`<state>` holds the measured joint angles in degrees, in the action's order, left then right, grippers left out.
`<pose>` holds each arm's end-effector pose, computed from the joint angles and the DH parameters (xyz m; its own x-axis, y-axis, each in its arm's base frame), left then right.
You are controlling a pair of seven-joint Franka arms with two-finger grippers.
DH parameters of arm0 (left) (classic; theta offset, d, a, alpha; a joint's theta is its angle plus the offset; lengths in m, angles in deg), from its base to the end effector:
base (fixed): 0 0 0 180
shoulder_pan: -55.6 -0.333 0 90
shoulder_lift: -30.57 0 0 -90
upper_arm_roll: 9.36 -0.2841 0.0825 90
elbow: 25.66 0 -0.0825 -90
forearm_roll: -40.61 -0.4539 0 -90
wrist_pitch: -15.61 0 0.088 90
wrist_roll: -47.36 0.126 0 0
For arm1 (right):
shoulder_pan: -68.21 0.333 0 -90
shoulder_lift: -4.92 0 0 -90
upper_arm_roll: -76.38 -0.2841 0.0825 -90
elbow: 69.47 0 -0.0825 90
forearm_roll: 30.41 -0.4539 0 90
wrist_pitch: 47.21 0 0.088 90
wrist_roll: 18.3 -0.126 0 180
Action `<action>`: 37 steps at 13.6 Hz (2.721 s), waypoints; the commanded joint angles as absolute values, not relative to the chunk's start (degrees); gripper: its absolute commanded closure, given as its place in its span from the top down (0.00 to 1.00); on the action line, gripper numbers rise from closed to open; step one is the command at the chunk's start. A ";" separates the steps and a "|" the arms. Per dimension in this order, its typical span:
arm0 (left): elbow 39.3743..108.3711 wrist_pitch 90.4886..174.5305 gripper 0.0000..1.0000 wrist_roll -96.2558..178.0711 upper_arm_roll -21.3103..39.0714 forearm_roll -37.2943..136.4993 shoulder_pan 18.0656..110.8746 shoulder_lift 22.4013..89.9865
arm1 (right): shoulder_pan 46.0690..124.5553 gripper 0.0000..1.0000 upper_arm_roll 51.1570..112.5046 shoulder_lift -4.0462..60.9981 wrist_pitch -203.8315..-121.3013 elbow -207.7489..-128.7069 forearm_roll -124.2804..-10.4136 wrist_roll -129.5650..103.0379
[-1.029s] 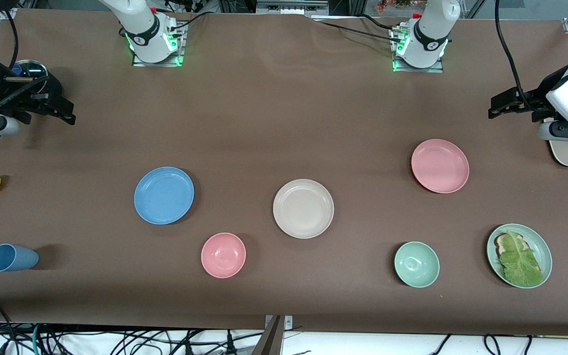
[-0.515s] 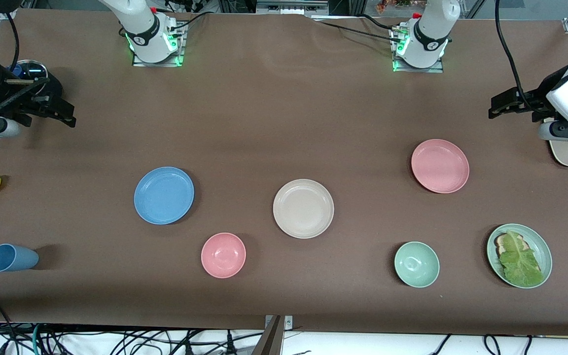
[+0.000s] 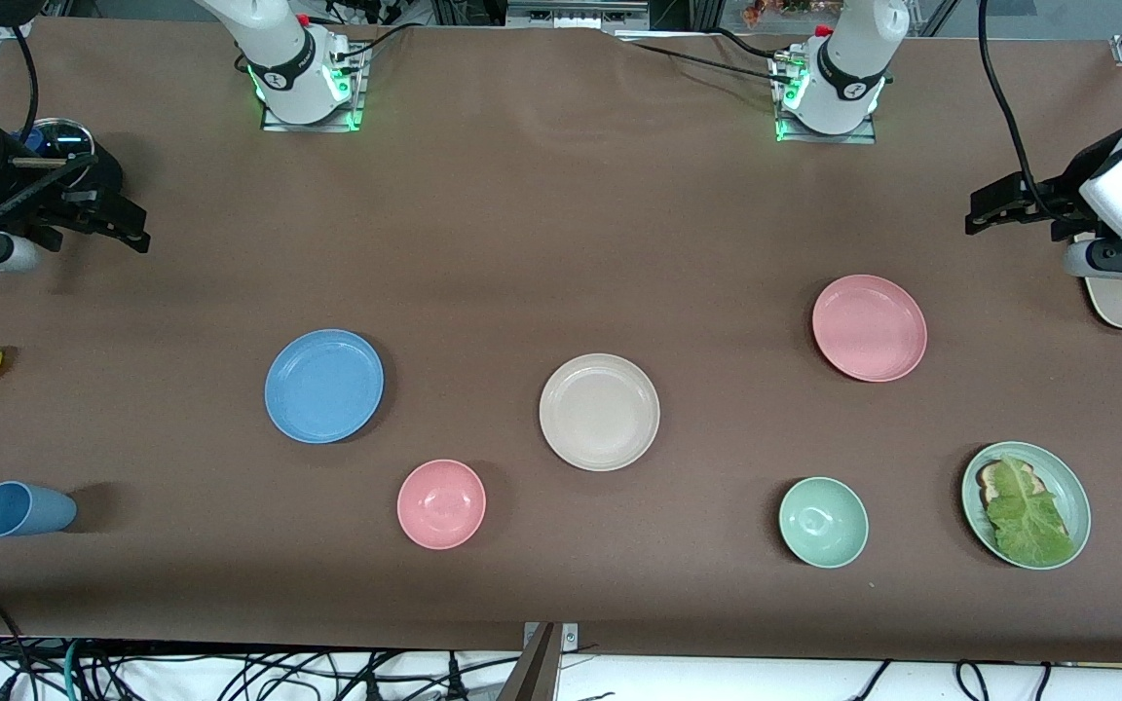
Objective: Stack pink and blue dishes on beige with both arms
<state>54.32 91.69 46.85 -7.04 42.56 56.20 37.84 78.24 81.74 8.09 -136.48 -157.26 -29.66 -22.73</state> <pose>0.6281 -0.0355 0.5681 0.9798 -0.0499 -0.1938 -0.0435 -0.9984 0.0374 0.6354 0.0515 0.5586 0.9996 0.0040 -0.0278 0.0046 -0.9998 0.0205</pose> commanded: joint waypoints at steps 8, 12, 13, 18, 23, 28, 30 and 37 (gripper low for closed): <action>54.14 91.55 1.00 47.45 -7.07 43.08 55.68 39.35 | 78.32 1.00 81.83 8.35 -136.24 -156.22 -29.97 -23.48; 54.14 91.98 1.00 47.80 -6.99 43.60 54.98 42.61 | 78.32 1.00 81.83 8.35 -136.24 -156.22 -29.97 -23.48; 54.14 92.51 1.00 47.80 -6.98 43.60 54.98 43.92 | 78.32 1.00 81.83 8.35 -136.33 -156.22 -29.97 -23.48; 54.05 95.93 1.00 47.19 -6.98 43.77 54.98 51.57 | 78.32 1.00 81.83 8.35 -136.24 -156.22 -29.97 -23.48; 54.05 98.58 1.00 47.09 -6.98 43.60 54.89 56.23 | 78.32 1.00 81.83 8.35 -136.24 -156.22 -29.97 -23.48; 54.41 105.35 1.00 47.79 -6.81 43.07 55.25 58.69 | 78.32 1.00 81.83 8.35 -136.24 -156.30 -29.97 -23.48; 54.67 105.52 1.00 47.97 -6.98 43.08 54.72 59.22 | 78.32 1.00 81.83 8.35 -136.24 -156.31 -30.06 -23.48; 68.09 116.13 1.00 61.58 -12.95 46.04 52.17 55.10 | 78.32 1.00 81.83 8.35 -136.15 -156.31 -29.97 -23.48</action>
<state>60.36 111.65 56.87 -10.98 43.32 52.19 59.17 78.24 81.76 8.14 -136.54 -157.24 -29.66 -22.78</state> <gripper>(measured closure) 0.000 0.000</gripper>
